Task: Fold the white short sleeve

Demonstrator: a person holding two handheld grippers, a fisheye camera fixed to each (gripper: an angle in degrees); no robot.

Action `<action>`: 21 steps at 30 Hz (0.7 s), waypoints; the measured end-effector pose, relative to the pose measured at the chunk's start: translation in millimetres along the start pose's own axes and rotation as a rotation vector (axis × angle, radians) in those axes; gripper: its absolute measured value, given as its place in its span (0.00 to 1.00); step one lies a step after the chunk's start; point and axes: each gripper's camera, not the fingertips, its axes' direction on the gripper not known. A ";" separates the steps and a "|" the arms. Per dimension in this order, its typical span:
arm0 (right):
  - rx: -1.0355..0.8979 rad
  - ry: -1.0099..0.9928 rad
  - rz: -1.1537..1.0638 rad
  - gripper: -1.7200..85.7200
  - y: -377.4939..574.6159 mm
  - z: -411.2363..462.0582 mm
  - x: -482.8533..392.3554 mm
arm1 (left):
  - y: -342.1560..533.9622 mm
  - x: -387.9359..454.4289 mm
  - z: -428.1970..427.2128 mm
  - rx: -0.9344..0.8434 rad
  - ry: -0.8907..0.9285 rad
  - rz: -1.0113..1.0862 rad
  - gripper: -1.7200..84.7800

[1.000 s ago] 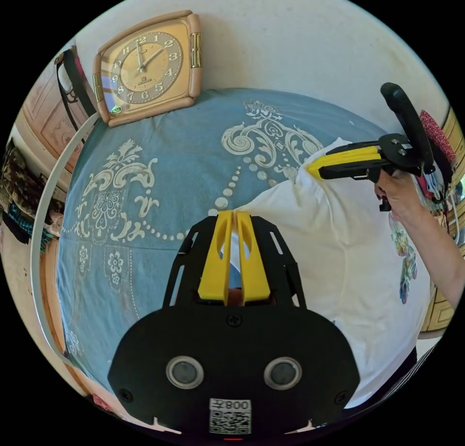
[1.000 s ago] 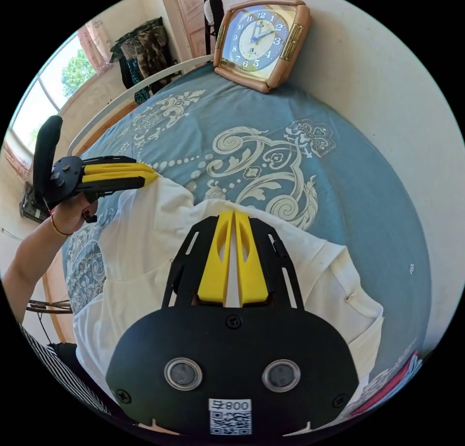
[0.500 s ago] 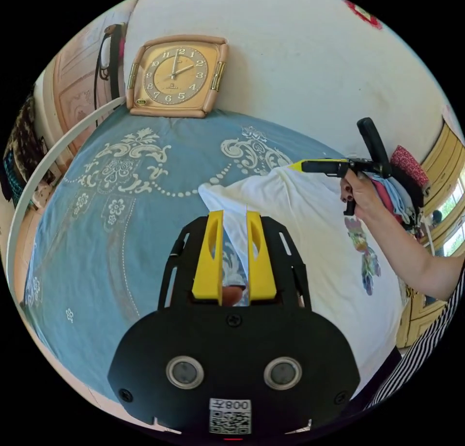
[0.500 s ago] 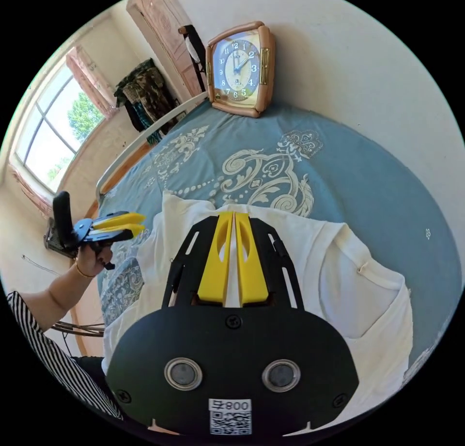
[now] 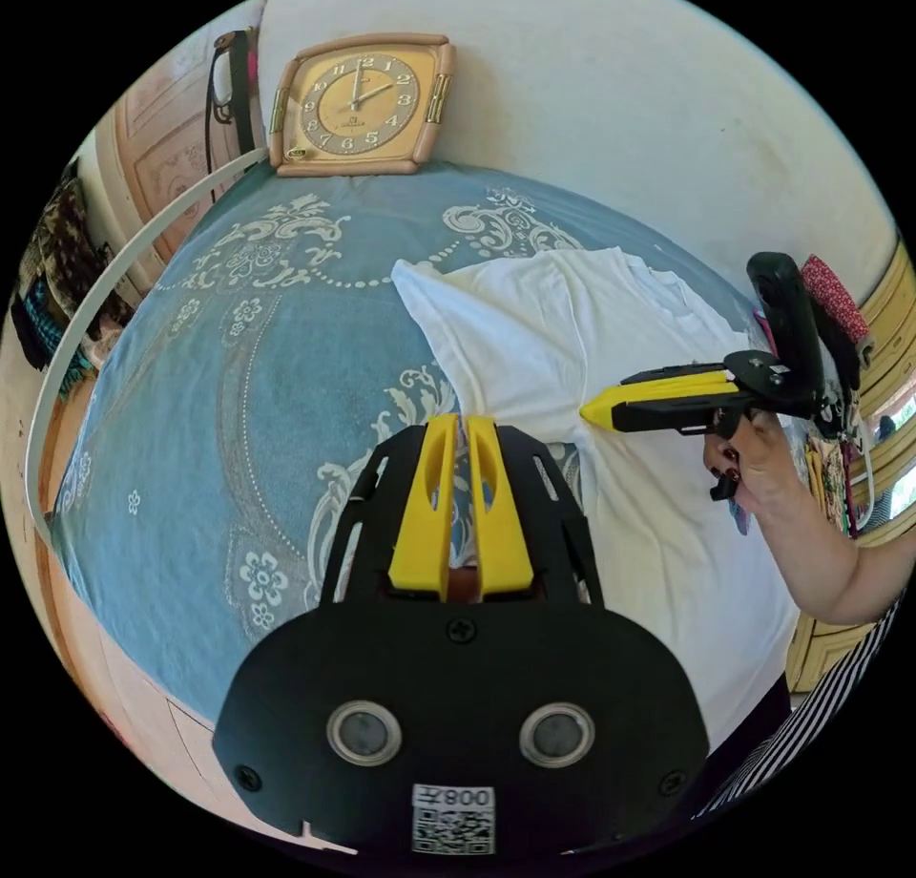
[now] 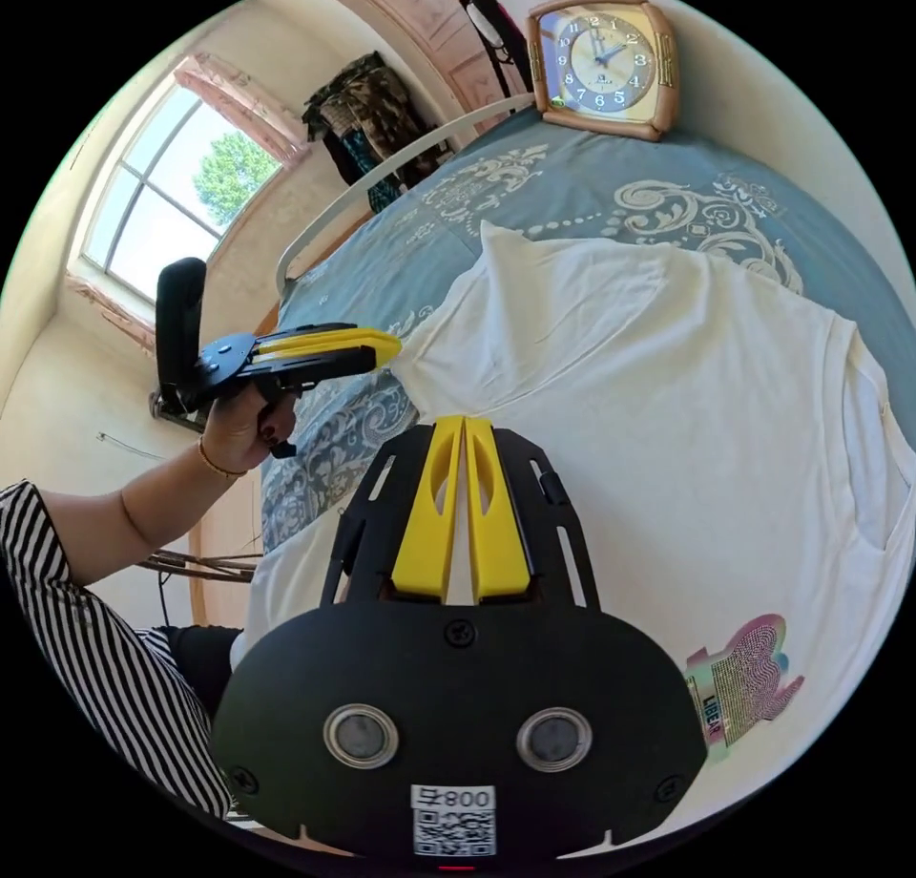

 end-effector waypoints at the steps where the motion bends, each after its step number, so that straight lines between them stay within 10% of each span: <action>1: 0.039 0.003 0.018 0.02 9.0 -18.2 -3.0 | 3.6 0.7 0.5 0.050 0.003 0.007 0.05; 14: 0.659 0.328 0.844 0.05 331.5 -296.0 40.3 | -45.9 170.4 137.6 0.084 0.478 0.628 0.10; 21: 0.677 0.410 0.947 0.09 382.6 -325.7 19.1 | -84.0 312.9 241.9 0.004 0.593 0.908 0.11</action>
